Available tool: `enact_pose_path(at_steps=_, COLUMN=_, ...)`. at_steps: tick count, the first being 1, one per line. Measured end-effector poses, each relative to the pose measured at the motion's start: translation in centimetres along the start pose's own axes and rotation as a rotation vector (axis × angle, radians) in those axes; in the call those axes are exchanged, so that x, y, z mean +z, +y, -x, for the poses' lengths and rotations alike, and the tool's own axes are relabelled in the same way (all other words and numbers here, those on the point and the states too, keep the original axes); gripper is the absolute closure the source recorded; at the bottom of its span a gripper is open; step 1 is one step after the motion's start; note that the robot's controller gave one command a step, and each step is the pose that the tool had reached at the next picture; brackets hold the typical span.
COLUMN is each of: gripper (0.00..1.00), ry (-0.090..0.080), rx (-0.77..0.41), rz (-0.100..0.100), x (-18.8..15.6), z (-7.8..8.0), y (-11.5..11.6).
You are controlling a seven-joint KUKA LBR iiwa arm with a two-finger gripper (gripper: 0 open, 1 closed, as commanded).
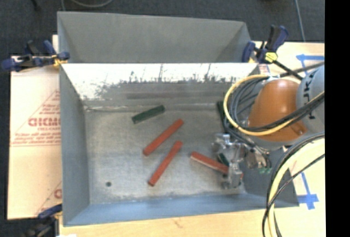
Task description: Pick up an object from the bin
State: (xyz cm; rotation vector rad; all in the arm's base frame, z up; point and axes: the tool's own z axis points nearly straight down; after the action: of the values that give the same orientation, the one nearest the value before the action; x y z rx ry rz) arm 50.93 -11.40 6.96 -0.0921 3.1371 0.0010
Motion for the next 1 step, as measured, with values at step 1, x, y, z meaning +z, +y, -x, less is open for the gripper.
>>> enact_pose_path(at_steps=1, gripper=0.00, ry=0.001, rx=0.035, rz=0.002, x=-2.19, z=-1.22, y=5.36)
